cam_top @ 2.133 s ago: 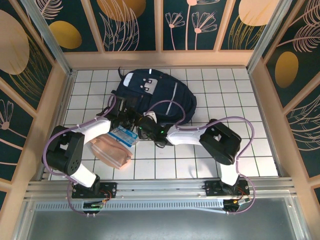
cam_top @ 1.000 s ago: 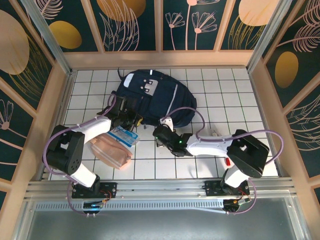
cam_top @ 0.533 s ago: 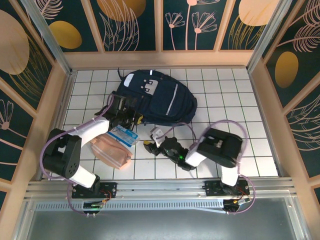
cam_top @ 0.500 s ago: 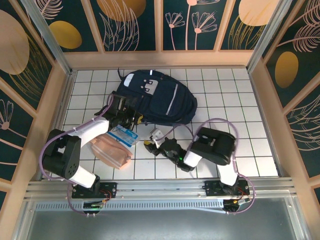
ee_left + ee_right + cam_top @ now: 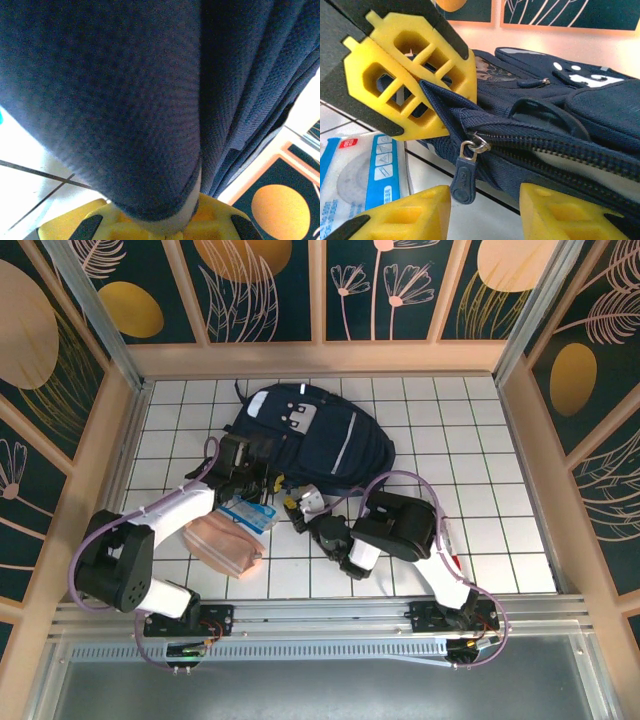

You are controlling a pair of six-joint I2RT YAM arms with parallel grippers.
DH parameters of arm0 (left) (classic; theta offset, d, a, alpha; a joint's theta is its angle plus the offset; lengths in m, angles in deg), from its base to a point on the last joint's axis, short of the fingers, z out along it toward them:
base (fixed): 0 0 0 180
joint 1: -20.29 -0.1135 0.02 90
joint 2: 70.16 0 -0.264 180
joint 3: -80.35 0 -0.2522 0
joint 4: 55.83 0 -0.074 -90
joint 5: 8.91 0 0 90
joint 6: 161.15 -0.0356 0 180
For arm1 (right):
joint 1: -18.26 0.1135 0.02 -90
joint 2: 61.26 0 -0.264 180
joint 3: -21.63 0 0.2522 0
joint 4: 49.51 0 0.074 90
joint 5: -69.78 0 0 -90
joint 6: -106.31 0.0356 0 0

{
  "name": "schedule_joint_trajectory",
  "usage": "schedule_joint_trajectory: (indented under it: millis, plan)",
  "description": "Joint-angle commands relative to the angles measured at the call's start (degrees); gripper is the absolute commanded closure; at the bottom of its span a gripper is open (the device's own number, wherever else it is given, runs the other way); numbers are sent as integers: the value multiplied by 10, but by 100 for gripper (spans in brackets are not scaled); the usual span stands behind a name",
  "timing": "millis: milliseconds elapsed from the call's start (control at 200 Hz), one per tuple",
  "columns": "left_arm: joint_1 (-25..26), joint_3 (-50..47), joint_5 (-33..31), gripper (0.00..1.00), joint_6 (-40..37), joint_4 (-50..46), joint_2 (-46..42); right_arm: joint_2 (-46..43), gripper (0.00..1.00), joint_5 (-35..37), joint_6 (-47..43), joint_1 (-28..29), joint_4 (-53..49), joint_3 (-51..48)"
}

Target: Pack books, pencil case, and school supplies into a backpack

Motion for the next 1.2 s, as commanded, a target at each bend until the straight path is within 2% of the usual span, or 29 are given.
schedule_joint_trajectory:
  millis: [0,280,465,706,861,1051,1196]
  plan:
    - [11,1,29,100,23,14,-25,22,60,18,21,1,73,22]
    - [23,-4,32,100,29,25,-18,34,68,74,44,11,48,54]
    - [24,-11,27,100,35,32,-21,35,77,105,57,19,30,64]
    - [23,-25,31,100,31,44,-13,21,94,58,68,35,37,41]
    - [22,-39,22,100,33,55,-11,-6,100,40,78,44,45,0]
    - [2,-40,9,100,-7,56,1,-49,100,24,121,44,47,-66]
    - [-37,-40,-15,100,-63,45,5,-90,100,-63,188,32,41,-127]
